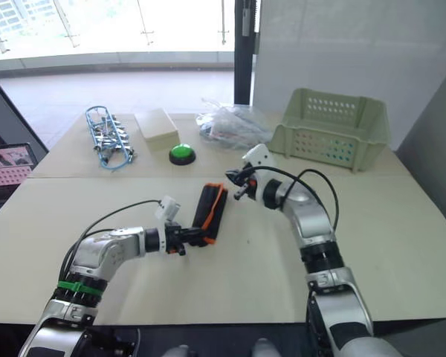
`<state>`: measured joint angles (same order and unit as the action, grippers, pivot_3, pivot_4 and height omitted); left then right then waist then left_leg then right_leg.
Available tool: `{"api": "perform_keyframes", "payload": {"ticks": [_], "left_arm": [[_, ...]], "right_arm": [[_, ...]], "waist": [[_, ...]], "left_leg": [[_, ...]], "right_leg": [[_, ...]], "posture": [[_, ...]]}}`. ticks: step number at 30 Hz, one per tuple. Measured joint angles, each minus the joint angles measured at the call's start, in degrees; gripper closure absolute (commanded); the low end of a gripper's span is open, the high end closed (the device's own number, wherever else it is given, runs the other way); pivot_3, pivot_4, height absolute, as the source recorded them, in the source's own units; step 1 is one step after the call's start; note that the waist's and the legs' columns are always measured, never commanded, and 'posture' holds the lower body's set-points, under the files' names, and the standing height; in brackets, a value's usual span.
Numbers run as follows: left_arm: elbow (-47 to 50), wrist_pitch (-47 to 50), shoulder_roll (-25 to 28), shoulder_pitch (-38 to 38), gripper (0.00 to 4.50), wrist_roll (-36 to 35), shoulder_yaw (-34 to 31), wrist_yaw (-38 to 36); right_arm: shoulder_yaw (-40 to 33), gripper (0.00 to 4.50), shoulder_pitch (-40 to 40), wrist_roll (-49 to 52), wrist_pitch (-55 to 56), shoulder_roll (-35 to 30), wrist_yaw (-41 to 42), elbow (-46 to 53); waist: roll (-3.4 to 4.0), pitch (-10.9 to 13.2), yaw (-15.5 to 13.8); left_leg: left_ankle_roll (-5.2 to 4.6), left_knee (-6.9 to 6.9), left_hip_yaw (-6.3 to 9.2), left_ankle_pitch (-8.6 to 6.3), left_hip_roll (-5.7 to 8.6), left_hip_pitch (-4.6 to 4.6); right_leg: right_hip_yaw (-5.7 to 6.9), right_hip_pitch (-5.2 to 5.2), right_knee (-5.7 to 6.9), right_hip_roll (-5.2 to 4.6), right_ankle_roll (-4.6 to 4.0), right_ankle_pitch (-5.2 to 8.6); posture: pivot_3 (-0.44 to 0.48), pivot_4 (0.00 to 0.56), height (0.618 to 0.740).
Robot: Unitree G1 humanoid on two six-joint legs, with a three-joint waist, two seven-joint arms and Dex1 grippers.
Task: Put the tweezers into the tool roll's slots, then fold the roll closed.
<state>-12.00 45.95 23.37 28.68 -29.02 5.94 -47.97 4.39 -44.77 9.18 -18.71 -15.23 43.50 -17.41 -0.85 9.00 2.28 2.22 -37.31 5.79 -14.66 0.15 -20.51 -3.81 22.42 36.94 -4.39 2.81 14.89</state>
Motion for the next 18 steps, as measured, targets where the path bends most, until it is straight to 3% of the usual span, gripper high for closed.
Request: {"api": "perform_keyframes", "payload": {"ticks": [16,17,18], "left_arm": [[2.61,-0.10,1.13,-0.58,4.48,2.32,1.20,-0.07],[2.70,-0.11,1.13,-0.58,3.84,2.37,1.24,-0.09],[3.18,-0.10,1.14,-0.67,3.56,2.37,1.46,-0.25]], "right_arm": [[13.10,4.50,-0.10,-9.01,-0.52,3.89,0.14,-5.94],[13.70,4.50,-0.14,-9.90,-0.64,3.58,0.09,-6.52],[14.34,4.50,-0.16,-10.70,-0.80,3.14,-0.01,-7.48]], "waist": [[0.02,-0.02,0.36],[0.02,-0.02,0.35],[0.03,-0.02,0.32]], "left_leg": [[0.00,0.31,0.00,0.00,-0.02,0.29],[0.00,0.31,0.00,0.00,-0.02,0.29],[0.00,0.31,0.00,0.00,-0.02,0.30]], "right_leg": [[0.00,-0.15,-0.10,0.00,0.01,0.01],[0.00,-0.16,-0.12,0.00,0.01,0.01],[0.00,-0.18,-0.13,0.00,0.01,0.01]], "posture": [[0.000,0.150,0.740],[0.000,0.150,0.740],[0.000,0.150,0.740]]}}
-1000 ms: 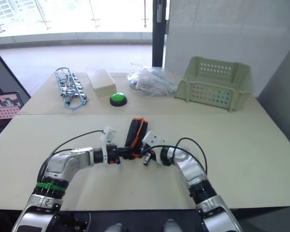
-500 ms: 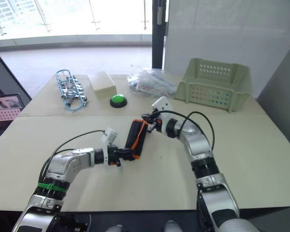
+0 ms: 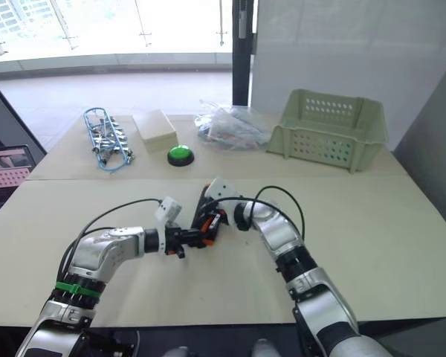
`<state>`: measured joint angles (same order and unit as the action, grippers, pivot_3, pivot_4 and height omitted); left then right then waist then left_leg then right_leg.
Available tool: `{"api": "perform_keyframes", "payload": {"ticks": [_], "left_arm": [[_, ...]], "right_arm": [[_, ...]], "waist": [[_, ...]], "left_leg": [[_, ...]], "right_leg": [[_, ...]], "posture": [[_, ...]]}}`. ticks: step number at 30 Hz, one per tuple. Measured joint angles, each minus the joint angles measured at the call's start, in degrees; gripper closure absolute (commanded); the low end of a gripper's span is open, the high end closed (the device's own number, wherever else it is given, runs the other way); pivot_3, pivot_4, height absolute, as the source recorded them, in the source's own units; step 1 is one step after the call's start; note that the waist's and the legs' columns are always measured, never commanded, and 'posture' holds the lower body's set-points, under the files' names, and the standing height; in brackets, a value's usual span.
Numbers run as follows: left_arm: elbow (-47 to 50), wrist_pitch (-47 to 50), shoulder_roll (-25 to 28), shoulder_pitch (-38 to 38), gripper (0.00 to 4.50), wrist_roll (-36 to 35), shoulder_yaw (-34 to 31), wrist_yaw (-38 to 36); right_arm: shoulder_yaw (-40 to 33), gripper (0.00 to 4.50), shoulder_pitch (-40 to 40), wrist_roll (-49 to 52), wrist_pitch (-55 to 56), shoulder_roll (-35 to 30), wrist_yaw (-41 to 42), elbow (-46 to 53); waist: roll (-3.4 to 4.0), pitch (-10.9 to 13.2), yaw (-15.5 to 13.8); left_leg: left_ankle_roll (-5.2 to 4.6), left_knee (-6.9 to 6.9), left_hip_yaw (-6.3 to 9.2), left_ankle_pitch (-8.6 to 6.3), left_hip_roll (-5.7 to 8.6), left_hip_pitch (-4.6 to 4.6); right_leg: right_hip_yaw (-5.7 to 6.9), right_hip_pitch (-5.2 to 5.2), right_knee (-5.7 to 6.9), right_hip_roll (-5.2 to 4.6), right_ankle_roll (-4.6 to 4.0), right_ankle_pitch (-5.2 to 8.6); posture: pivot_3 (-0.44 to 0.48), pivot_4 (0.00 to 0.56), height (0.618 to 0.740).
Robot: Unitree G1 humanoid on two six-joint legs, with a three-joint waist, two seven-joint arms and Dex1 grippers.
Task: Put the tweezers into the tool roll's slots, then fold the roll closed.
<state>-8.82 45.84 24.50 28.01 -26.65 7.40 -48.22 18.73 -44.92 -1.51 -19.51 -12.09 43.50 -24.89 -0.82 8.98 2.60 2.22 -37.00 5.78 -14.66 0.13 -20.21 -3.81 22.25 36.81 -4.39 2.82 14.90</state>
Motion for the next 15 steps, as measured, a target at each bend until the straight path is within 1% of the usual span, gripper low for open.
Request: {"api": "perform_keyframes", "payload": {"ticks": [3,6,8,10,12,13,15], "left_arm": [[2.17,0.02,0.44,-1.13,2.64,-0.11,0.15,-0.26],[5.61,0.36,2.49,-3.51,1.62,-1.63,-1.73,-1.03],[7.31,0.33,3.74,-5.42,1.05,-3.32,-3.56,-2.47],[8.48,-0.14,4.69,-7.38,1.05,-5.47,-6.01,-4.26],[8.45,-1.35,5.54,-8.46,1.05,-6.05,-7.56,-4.93],[8.00,-2.13,5.52,-8.44,1.61,-6.12,-8.60,-4.85],[5.96,-3.59,5.23,-7.73,2.24,-6.01,-10.49,-4.07]], "right_arm": [[0.78,4.50,-0.35,-0.63,0.09,-0.31,0.07,-0.94],[1.95,4.50,-1.02,-1.83,0.21,-0.50,0.29,-2.04],[2.10,4.50,-1.00,-1.83,0.30,-0.50,0.47,-2.23],[2.04,4.50,-0.99,-1.82,0.39,-0.55,0.77,-2.32],[1.83,4.50,-0.99,-1.81,0.67,-0.67,0.89,-2.61],[1.43,4.50,-0.98,-1.79,1.03,-0.78,0.92,-2.82],[0.53,4.50,-0.91,-1.70,2.06,-0.80,0.94,-3.48]], "waist": [[0.07,-0.14,0.07],[0.07,-0.15,0.56],[0.08,-0.15,1.28],[0.08,-0.15,1.58],[0.09,-0.14,1.45],[0.08,-0.13,1.41],[0.06,-0.12,1.03]], "left_leg": [[0.00,0.00,0.00,0.00,-0.01,0.06],[0.00,0.04,0.01,0.00,-0.09,0.08],[0.00,0.12,0.04,0.00,-0.11,0.09],[0.00,0.15,0.05,0.00,-0.13,0.06],[0.00,0.15,0.07,0.00,-0.12,0.04],[0.00,0.14,0.07,0.00,-0.10,0.04],[0.01,0.10,0.07,0.01,-0.05,0.01]], "right_leg": [[0.00,-0.05,-0.02,0.01,0.00,0.00],[-0.01,-0.02,0.00,0.10,0.00,0.01],[-0.01,0.02,0.04,0.13,-0.01,0.01],[-0.01,0.10,0.07,0.15,-0.03,0.02],[-0.01,0.11,0.06,0.14,-0.03,0.03],[-0.01,0.10,0.05,0.12,-0.03,0.02],[-0.01,0.06,-0.01,0.06,-0.03,0.02]], "posture": [[0.000,0.150,0.740],[0.000,0.150,0.740],[0.000,0.150,0.740],[0.000,0.150,0.740],[0.000,0.150,0.740],[0.000,0.150,0.740],[0.000,0.150,0.740]]}}
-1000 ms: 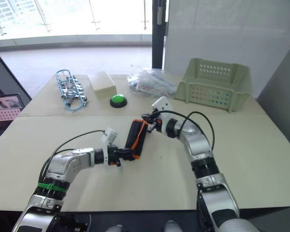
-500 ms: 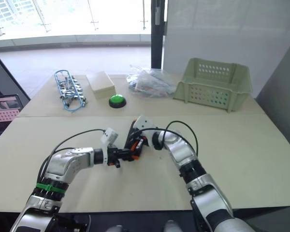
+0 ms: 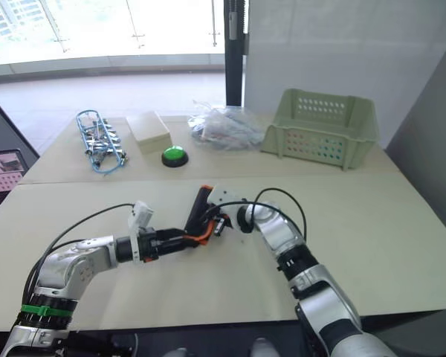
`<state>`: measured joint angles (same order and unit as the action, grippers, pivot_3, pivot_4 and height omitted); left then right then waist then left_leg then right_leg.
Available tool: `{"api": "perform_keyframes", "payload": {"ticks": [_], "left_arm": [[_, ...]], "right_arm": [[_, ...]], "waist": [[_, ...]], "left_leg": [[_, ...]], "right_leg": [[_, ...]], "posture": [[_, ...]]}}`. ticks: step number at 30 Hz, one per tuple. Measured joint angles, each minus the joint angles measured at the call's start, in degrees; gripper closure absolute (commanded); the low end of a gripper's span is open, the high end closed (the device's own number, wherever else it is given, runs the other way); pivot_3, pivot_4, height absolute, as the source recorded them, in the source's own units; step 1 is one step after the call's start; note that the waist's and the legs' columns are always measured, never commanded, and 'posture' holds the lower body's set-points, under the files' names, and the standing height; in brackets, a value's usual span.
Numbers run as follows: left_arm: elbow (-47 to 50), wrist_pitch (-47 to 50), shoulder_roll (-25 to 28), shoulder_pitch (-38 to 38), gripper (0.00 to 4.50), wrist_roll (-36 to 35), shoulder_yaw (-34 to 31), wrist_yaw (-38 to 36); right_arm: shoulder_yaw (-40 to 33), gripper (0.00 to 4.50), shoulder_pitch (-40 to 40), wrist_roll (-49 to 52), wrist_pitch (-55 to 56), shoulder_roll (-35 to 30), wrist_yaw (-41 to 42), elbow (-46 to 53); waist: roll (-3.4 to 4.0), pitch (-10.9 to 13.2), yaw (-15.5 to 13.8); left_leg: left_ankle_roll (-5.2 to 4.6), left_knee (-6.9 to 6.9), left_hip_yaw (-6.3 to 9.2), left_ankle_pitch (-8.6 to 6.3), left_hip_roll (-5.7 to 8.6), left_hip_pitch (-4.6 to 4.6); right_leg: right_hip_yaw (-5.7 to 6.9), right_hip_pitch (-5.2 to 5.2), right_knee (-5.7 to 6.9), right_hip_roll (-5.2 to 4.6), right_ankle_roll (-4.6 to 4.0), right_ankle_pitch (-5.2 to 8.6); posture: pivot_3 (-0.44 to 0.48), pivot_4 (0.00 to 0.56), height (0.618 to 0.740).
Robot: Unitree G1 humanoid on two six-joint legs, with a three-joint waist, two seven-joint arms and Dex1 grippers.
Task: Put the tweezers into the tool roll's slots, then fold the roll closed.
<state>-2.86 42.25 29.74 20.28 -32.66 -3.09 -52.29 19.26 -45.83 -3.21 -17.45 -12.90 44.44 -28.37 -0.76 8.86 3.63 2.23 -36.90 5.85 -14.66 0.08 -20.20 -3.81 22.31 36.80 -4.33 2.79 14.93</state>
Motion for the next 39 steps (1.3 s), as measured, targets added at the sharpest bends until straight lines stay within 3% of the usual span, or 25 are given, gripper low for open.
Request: {"api": "perform_keyframes", "payload": {"ticks": [7,16,22,31,34,39], "left_arm": [[-3.09,-4.82,-6.00,4.98,4.46,1.56,1.93,0.31],[-10.40,-10.77,-7.72,5.87,4.46,8.43,6.59,1.17],[-11.61,-12.79,-8.62,5.00,4.46,8.61,6.35,0.31],[-11.20,-13.43,-9.15,4.31,4.46,8.58,6.20,0.85],[-10.74,-13.54,-8.69,3.73,4.46,8.62,6.07,1.12],[-8.96,-12.48,-7.89,1.82,4.46,9.23,6.99,1.28]], "right_arm": [[-1.12,4.50,0.02,0.06,2.57,0.30,-0.01,-1.53],[-4.24,4.50,1.89,2.44,5.83,0.69,0.39,-1.83],[-9.20,4.50,1.11,5.74,13.63,2.54,0.46,-4.81],[-11.53,4.50,0.91,11.02,11.13,7.78,3.76,-11.72],[-11.36,4.50,-0.64,10.37,12.90,9.17,2.25,-17.87],[-13.49,4.50,-8.35,8.68,15.16,11.18,-9.29,-30.39]], "waist": [[-0.03,0.02,-0.15],[-0.07,0.13,-0.15],[-0.06,0.15,0.07],[-0.06,0.15,0.03],[-0.04,0.14,0.23],[0.11,-0.06,0.29]], "left_leg": [[0.00,0.01,-0.01,0.00,0.02,-0.08],[0.00,0.03,-0.01,0.00,0.03,-0.14],[0.00,0.04,-0.01,0.00,0.02,-0.13],[-0.01,0.05,-0.01,-0.01,0.02,-0.12],[-0.01,0.06,-0.02,-0.01,0.02,-0.04],[-0.01,0.07,0.00,-0.01,0.01,0.19]], "right_leg": [[0.00,0.06,-0.02,-0.01,-0.01,0.00],[0.00,0.09,-0.06,-0.03,-0.01,0.00],[0.00,0.10,-0.05,-0.03,-0.01,0.00],[0.00,0.09,-0.05,-0.03,-0.01,0.00],[-0.01,0.05,-0.03,-0.03,-0.01,0.00],[-0.01,-0.17,0.01,-0.01,0.00,0.00]], "posture": [[0.000,0.150,0.740],[0.000,0.150,0.740],[0.000,0.150,0.740],[0.000,0.150,0.740],[0.000,0.150,0.740],[0.000,0.150,0.740]]}}
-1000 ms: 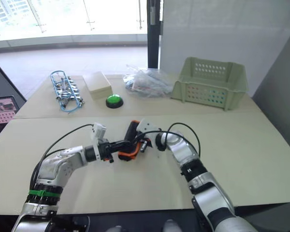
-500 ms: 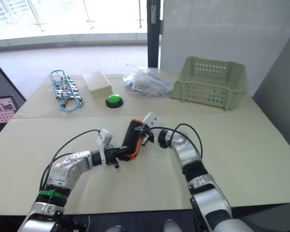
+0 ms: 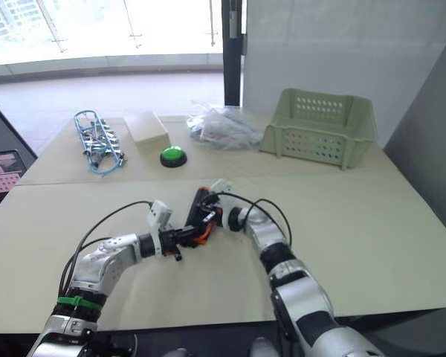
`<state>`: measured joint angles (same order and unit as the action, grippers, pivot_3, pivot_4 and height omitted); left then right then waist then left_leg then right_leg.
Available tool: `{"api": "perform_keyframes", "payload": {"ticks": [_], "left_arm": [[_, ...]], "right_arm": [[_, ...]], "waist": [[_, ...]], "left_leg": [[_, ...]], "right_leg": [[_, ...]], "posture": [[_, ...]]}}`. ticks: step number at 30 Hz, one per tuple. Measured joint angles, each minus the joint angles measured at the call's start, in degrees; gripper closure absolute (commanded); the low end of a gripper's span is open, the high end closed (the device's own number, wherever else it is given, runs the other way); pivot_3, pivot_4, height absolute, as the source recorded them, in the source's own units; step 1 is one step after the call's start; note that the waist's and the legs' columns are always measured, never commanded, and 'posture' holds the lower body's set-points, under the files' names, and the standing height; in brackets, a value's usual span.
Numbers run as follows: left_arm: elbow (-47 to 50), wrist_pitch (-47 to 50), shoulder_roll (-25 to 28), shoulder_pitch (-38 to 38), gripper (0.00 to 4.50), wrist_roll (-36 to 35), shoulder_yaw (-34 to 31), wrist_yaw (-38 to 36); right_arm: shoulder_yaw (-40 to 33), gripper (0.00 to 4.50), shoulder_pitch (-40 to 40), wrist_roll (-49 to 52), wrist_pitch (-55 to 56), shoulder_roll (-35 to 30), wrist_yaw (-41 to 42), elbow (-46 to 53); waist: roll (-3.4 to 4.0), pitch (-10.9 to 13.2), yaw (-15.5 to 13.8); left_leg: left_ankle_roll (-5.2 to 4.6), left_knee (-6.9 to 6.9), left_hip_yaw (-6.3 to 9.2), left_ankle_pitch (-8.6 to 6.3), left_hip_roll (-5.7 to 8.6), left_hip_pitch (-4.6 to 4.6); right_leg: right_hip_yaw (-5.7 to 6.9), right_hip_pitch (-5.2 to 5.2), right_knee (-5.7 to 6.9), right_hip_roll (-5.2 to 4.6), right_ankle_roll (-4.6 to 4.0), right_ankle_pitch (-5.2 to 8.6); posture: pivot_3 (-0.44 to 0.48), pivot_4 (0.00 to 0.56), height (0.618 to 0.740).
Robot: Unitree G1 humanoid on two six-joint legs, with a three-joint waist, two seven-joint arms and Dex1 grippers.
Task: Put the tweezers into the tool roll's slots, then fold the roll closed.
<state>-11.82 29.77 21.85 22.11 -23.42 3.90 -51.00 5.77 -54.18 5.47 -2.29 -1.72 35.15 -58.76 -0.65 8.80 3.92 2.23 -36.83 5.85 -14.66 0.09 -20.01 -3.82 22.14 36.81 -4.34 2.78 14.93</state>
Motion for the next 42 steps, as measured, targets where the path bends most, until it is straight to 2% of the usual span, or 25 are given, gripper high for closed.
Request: {"api": "perform_keyframes", "payload": {"ticks": [5,10,17,20,22,25,28,31,33,34,38,42], "left_arm": [[3.03,1.38,0.65,-2.38,4.46,0.14,0.10,1.41],[4.89,1.23,0.57,-4.06,4.46,0.12,-0.18,2.77],[7.01,-2.11,-0.50,-6.42,4.46,0.05,-2.14,4.41],[9.20,-1.03,-0.85,-7.53,3.70,-1.90,-4.69,6.08],[12.94,-0.74,0.36,-8.99,2.99,-3.36,-7.62,7.66],[18.66,-0.54,6.20,-11.23,2.04,-3.15,-12.37,9.93],[22.46,-0.70,10.05,-13.70,1.00,-1.91,-15.59,11.80],[24.75,-4.36,15.04,-20.37,0.00,0.58,-19.51,11.50],[23.41,-6.44,17.28,-23.73,0.00,1.77,-23.85,11.31],[22.71,-7.62,18.14,-25.41,0.00,2.10,-25.45,10.94],[18.15,-12.78,20.13,-33.39,0.00,2.94,-32.44,7.72],[14.86,-16.11,20.15,-39.24,0.00,3.11,-35.84,5.58]], "right_arm": [[-1.74,4.50,-3.77,-1.16,1.70,1.07,-5.32,-7.68],[-2.51,4.50,-4.77,-2.47,4.11,1.25,-7.71,-10.65],[-7.59,4.50,-4.92,-1.62,10.67,0.73,-5.89,-13.47],[-10.84,4.50,-4.85,1.49,13.69,-0.69,-0.02,-12.35],[-11.93,3.95,-3.87,3.26,15.05,-3.65,5.02,-8.23],[-13.80,2.99,-0.17,6.06,14.58,-9.73,11.74,-1.22],[-14.06,1.92,5.28,7.17,12.78,-13.91,16.90,4.54],[-12.97,0.87,13.75,7.82,10.51,-20.13,23.48,14.85],[-13.32,0.23,17.21,8.36,9.49,-24.27,25.66,18.46],[-13.42,0.04,18.57,8.59,9.34,-25.63,26.69,19.86],[-15.54,0.04,25.20,10.61,7.67,-31.10,29.59,23.74],[-17.17,0.04,28.98,11.58,7.48,-34.02,30.15,24.09]], "waist": [[0.14,-0.63,-0.06],[0.15,-0.87,-0.08],[0.15,-0.79,-0.06],[0.15,-0.38,0.14],[0.14,-0.01,0.13],[0.12,0.05,0.02],[0.13,0.05,0.06],[0.16,0.11,0.11],[0.19,0.27,-0.01],[0.16,0.30,0.00],[0.13,0.36,-0.11],[-0.06,0.52,-0.17]], "left_leg": [[-0.05,0.04,-0.02,-0.03,0.02,0.09],[-0.05,0.09,-0.02,-0.03,0.03,0.11],[-0.04,0.09,-0.02,-0.02,0.02,-0.10],[-0.03,0.07,-0.02,-0.02,0.00,-0.27],[-0.03,0.07,-0.01,-0.02,-0.02,-0.39],[-0.03,0.07,-0.01,-0.02,-0.01,-1.02],[-0.03,0.05,-0.08,-0.02,0.02,-1.22],[-0.09,0.10,-0.12,-0.06,0.00,-1.35],[-0.09,0.10,-0.15,-0.06,0.02,-1.39],[-0.09,0.10,-0.18,-0.06,0.00,-1.39],[-0.10,0.11,-0.26,-0.07,-0.03,-1.34],[-0.10,0.10,-0.30,-0.06,-0.03,-1.26]], "right_leg": [[-0.01,-0.07,-0.04,-0.02,0.01,0.01],[-0.02,-0.10,-0.07,-0.03,0.02,0.01],[-0.02,0.08,-0.08,-0.03,0.01,0.01],[-0.03,0.25,-0.05,0.00,0.01,0.01],[-0.03,0.38,-0.04,0.00,0.01,0.01],[-0.03,1.02,0.00,-0.04,0.00,0.00],[-0.07,1.15,0.08,-0.10,-0.01,-0.01],[-0.11,1.26,-0.08,-0.09,0.01,0.00],[-0.12,1.32,-0.19,-0.10,0.01,0.00],[-0.12,1.34,-0.35,-0.09,0.01,0.00],[-0.11,1.20,-0.55,-0.08,0.01,0.00],[-0.10,1.08,-0.55,-0.09,0.00,0.00]], "posture": [[0.000,0.150,0.740],[0.000,0.150,0.740],[0.000,0.150,0.740],[0.000,0.150,0.740],[0.000,0.150,0.740],[0.000,0.150,0.740],[0.000,0.150,0.740],[0.000,0.150,0.740],[0.000,0.150,0.740],[0.000,0.150,0.740],[0.000,0.150,0.740],[0.000,0.150,0.740]]}}
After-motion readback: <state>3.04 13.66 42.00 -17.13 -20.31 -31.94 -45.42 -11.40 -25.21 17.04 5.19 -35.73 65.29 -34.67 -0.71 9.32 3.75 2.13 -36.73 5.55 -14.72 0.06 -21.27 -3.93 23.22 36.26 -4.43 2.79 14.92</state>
